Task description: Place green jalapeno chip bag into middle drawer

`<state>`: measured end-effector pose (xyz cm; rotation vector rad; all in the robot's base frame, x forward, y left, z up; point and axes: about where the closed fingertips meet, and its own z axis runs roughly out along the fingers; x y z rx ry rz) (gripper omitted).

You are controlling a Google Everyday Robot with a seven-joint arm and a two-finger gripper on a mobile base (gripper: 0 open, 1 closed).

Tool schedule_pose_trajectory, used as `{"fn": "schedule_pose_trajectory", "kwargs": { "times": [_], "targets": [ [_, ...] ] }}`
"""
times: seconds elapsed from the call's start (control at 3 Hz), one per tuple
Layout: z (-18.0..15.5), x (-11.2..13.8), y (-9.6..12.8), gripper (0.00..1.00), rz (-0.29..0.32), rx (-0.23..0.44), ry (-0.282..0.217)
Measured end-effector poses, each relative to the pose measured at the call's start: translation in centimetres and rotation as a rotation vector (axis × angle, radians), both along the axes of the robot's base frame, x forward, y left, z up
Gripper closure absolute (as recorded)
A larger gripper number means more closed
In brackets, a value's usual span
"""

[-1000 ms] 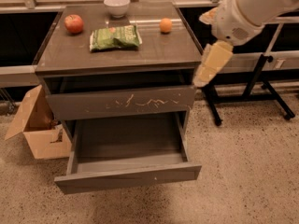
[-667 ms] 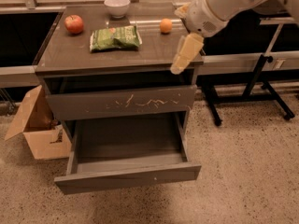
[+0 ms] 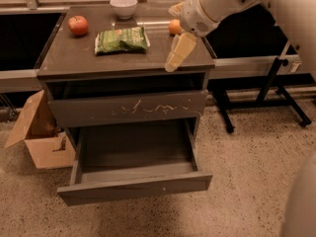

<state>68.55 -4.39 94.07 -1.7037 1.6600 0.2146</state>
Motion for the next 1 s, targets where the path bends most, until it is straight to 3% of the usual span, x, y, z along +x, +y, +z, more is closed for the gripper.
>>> {"fn": "schedule_pose_trajectory", "kwargs": {
  "times": [0.67, 1.0],
  "targets": [
    [-2.3, 8.0, 4.9, 0.0, 0.065, 0.133, -0.072],
    [-2.9, 10.7, 6.3, 0.0, 0.043, 0.197, -0.105]
  ]
}}
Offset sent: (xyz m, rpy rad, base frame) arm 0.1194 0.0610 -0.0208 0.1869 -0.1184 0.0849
